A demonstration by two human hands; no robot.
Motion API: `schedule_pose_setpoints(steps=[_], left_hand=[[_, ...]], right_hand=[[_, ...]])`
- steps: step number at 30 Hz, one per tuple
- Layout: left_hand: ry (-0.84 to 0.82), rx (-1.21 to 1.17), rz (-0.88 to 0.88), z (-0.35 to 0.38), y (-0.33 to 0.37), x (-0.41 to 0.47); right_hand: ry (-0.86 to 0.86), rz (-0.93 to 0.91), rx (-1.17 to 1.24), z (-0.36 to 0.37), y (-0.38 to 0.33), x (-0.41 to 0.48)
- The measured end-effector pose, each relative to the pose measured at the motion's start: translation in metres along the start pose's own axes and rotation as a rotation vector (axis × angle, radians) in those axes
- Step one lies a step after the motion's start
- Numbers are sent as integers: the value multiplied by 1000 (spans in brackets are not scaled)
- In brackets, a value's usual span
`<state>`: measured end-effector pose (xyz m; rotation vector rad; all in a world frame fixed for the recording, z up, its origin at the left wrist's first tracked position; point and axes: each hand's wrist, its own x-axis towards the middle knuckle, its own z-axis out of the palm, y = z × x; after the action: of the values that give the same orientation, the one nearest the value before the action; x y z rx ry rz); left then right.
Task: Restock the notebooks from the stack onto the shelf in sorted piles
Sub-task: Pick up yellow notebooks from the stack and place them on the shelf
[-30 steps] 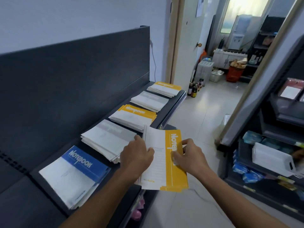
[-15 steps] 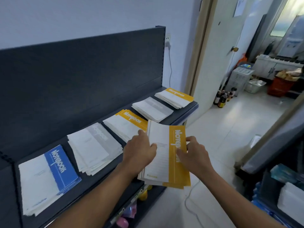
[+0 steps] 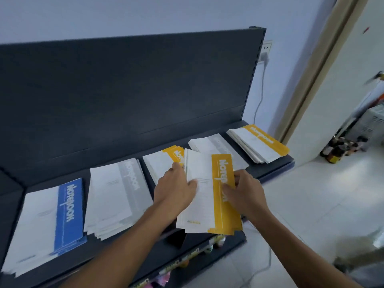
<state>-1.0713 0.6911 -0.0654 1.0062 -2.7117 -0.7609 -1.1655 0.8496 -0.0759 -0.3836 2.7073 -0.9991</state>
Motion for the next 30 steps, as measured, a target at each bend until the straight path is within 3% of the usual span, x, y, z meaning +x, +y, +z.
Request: schedule_pose_setpoints(steps=[13,23,30], left_hand=[[205,-68,-403,-2,-38,41],[277,25,-486,20,-42,64],[250,214,-494,22,-44,67]], right_hand=[[-255,-404,-145,46,-65,103],[-276,-564,-313,70,-67,137],[-270,-634,-370,77,-68,146]])
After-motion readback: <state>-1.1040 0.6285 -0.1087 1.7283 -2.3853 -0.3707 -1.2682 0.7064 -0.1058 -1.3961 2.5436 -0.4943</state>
